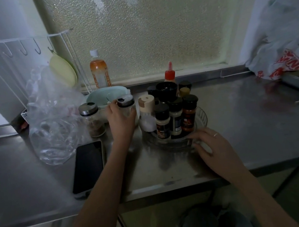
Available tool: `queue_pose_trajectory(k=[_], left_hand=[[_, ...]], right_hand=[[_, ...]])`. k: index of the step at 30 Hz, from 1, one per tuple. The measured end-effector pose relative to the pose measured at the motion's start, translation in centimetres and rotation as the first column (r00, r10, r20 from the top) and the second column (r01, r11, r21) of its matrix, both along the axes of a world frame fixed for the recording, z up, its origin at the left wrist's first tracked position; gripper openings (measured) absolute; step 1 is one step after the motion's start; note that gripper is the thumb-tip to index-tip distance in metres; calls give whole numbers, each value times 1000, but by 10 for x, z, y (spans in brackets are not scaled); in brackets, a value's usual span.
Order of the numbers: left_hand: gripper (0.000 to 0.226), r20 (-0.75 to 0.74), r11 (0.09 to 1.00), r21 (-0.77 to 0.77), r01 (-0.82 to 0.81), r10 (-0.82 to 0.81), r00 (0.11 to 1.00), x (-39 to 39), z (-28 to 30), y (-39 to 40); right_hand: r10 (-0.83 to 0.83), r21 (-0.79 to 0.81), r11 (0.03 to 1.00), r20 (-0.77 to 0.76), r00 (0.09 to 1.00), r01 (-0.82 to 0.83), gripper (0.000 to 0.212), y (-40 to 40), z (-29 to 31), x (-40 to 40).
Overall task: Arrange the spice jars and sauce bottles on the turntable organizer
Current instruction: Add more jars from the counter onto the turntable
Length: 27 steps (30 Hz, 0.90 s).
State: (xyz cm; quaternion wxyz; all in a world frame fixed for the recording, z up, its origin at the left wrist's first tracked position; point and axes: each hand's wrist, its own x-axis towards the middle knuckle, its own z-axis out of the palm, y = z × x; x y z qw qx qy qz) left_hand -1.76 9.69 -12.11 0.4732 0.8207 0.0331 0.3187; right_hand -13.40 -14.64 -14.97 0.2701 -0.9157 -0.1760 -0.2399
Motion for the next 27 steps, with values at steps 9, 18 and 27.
queue_pose_trajectory(k=[9, 18, 27], left_hand=[[66, 46, 979, -160, -124, 133, 990, 0, -5, 0], [59, 328, 948, -311, 73, 35, 944, -54, 5, -25], [59, 333, 953, -185, 241, -170, 927, -51, -2, -44]], right_hand=[[-122, 94, 988, 7, 993, 120, 28, -3, -7, 0], [75, -14, 997, -82, 994, -77, 44, 3, -5, -5], [82, -4, 997, -68, 994, -83, 44, 1, -6, -3]])
